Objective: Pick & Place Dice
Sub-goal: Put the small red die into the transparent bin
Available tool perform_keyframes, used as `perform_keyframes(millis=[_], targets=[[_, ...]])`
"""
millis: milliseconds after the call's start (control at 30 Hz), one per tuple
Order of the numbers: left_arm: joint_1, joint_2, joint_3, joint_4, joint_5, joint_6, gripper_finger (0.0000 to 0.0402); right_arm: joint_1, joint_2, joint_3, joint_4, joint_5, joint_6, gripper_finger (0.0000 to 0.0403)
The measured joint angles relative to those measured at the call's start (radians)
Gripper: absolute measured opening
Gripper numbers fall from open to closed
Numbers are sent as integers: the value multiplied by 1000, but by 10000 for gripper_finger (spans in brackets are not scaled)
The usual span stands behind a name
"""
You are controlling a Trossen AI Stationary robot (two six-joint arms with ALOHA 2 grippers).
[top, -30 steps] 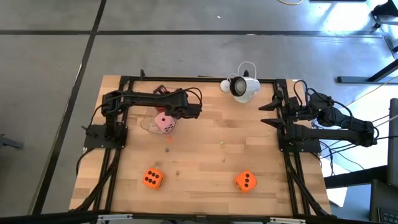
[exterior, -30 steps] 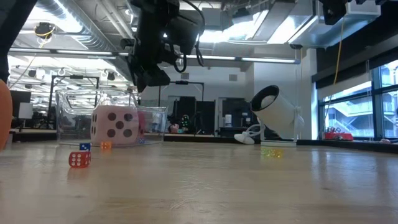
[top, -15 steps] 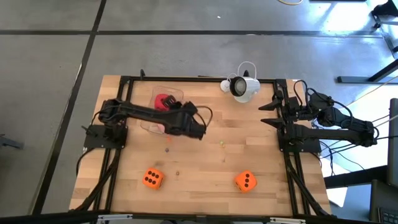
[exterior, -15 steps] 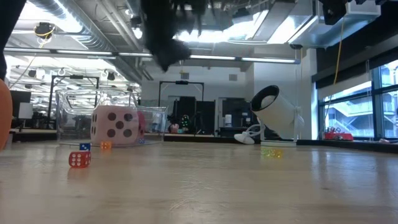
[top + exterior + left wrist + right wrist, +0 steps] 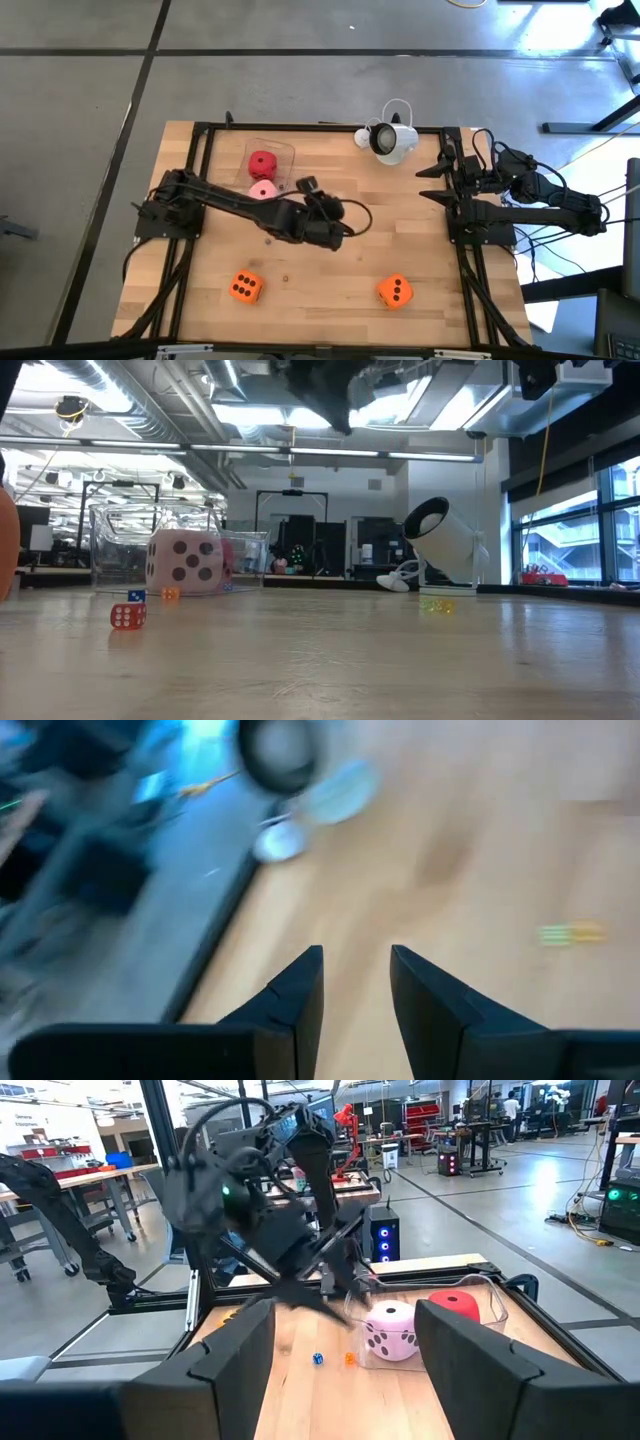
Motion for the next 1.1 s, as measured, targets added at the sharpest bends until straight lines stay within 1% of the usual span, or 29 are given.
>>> perform_keyframes(millis=[67, 133, 333, 433, 633, 700, 767, 867, 933, 1000, 1067, 1100], targets=[[5, 0, 0, 70, 87, 71, 111, 0, 0, 0, 0, 0, 0, 242], [24, 0, 0, 130, 195, 119, 112, 0, 0, 0, 0, 0, 0, 242], [122, 0, 0, 241, 636, 243, 119, 0, 0, 0, 0, 0, 0, 242], [171, 0, 0, 269, 782, 298, 121, 0, 0, 0, 0, 0, 0, 242], [249, 0, 0, 334, 959, 387, 123, 0, 0, 0, 0, -1, 0, 242], [263, 0, 0, 350, 979, 401, 127, 0, 0, 0, 0, -1, 0, 242], [269, 0, 0, 373, 972, 406, 130, 0, 0, 0, 0, -1, -1, 242], [269, 0, 0, 439, 983, 407, 132, 0, 1, 0, 0, -3, -9, 242], [265, 0, 0, 489, 1017, 424, 129, 0, 8, 0, -1, -3, -16, 242], [265, 0, 0, 525, 1071, 431, 126, 0, 17, 0, -9, -3, -20, 242], [264, 0, 0, 546, 1114, 427, 122, 0, 32, 0, -18, -3, -22, 242], [266, 0, 0, 548, 1119, 427, 121, 0, 41, 0, -21, -3, -22, 242]])
